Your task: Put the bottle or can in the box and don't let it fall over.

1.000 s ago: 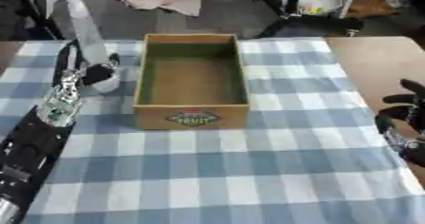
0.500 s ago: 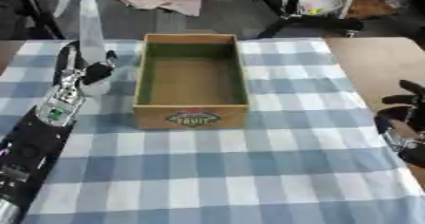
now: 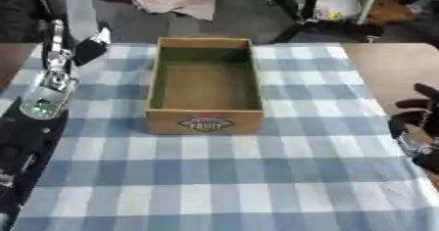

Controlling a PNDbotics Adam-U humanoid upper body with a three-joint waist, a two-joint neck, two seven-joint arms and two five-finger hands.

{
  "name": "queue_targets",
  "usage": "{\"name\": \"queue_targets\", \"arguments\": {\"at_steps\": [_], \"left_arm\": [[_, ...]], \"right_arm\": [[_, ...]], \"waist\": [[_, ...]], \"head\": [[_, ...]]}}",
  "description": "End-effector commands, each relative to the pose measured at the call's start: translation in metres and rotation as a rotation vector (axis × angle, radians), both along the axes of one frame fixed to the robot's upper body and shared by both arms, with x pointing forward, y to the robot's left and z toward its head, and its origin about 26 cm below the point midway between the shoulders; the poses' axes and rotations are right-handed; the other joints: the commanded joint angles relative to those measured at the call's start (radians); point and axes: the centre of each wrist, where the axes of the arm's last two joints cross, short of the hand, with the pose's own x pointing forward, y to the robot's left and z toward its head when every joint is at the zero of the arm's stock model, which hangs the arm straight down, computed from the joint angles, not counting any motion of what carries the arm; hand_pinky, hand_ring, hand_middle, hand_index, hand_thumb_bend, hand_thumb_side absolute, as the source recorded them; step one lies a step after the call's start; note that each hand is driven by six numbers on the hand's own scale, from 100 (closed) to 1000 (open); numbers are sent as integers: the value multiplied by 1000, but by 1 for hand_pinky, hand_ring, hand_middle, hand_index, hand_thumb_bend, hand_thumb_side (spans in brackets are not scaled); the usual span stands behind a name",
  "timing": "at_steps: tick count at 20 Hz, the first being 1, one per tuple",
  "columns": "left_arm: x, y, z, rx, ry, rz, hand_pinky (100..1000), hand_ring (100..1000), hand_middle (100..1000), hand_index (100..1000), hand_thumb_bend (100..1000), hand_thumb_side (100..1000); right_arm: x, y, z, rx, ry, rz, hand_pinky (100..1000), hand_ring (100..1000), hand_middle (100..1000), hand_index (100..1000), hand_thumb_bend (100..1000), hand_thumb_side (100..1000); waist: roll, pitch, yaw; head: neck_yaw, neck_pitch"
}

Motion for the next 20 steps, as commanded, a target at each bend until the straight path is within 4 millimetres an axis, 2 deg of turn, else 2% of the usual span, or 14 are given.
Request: {"name": "queue_targets", "arguments": {"at_steps": [1, 4, 8, 15, 20], "left_arm": [[-11, -10, 37, 20, -91, -75, 834, 615, 220, 397, 100, 100], [-11, -30, 41, 27, -83, -153, 833, 614, 217, 395, 100, 100], [-5, -60, 33, 66, -37, -247, 835, 613, 212, 393, 100, 100], [4, -112, 2, 166, 62, -420, 844, 633, 222, 401, 100, 100], [7, -139, -17, 190, 112, -535, 847, 633, 232, 410, 100, 100]], "right_arm": [[0, -6, 9, -14, -25, -11, 806, 683, 712, 950, 258, 174], [-1, -5, 7, -14, -19, -7, 806, 683, 712, 951, 257, 175], [-1, -4, 5, -12, -12, 0, 806, 683, 712, 951, 255, 175], [0, 0, 4, -8, -8, 19, 807, 683, 712, 952, 252, 176], [0, 4, 3, -8, -4, 36, 808, 683, 712, 952, 247, 179]], "waist": [[1, -27, 1], [-1, -33, -3], [-7, -38, -11], [-16, -42, -23], [-20, -41, -29]], "head": [[-5, 2], [-7, 3], [-11, -4], [-3, -10], [5, -15]]}}
